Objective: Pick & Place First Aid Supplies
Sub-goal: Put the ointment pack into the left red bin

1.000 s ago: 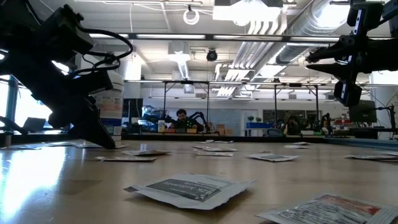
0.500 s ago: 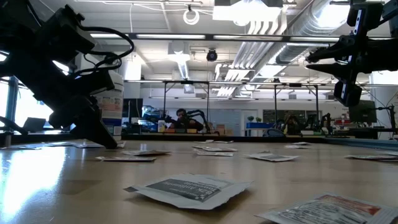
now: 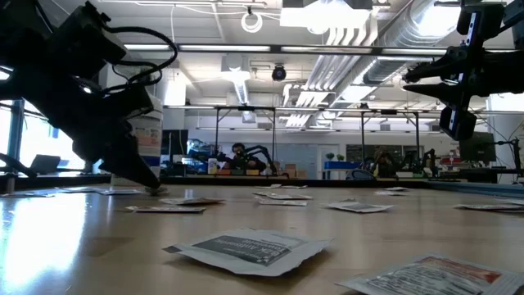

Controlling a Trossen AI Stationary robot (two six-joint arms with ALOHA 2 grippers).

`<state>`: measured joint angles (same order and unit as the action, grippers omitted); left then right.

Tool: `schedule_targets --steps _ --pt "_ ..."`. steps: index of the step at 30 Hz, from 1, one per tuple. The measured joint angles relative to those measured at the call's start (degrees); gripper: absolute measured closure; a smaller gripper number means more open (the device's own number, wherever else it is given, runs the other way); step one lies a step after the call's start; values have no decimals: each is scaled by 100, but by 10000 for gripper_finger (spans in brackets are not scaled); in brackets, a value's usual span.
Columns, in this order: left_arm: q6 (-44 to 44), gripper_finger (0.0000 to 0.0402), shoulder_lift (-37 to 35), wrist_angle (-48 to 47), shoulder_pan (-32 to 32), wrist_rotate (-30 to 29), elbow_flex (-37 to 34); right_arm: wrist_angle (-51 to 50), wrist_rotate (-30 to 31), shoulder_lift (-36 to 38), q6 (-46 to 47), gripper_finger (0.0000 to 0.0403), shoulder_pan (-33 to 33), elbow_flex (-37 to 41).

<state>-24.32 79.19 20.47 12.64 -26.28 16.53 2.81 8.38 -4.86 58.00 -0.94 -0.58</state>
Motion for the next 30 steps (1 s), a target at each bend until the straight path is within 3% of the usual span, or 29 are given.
schedule_targets --steps 5,13,18,24,30 --pt "74 401 -175 -3 6 109 83 2 -2 0 0 339 1 2" --pt "492 401 -257 -39 11 1010 325 2 0 0 0 339 -1 1" --pt "623 401 -283 -759 13 1504 802 1 0 0 0 339 -1 0" --pt "651 402 -369 -2542 300 1037 1683 3 -2 0 0 339 1 2" --pt "600 401 -414 -3122 729 919 2169 7 0 0 0 339 0 2"
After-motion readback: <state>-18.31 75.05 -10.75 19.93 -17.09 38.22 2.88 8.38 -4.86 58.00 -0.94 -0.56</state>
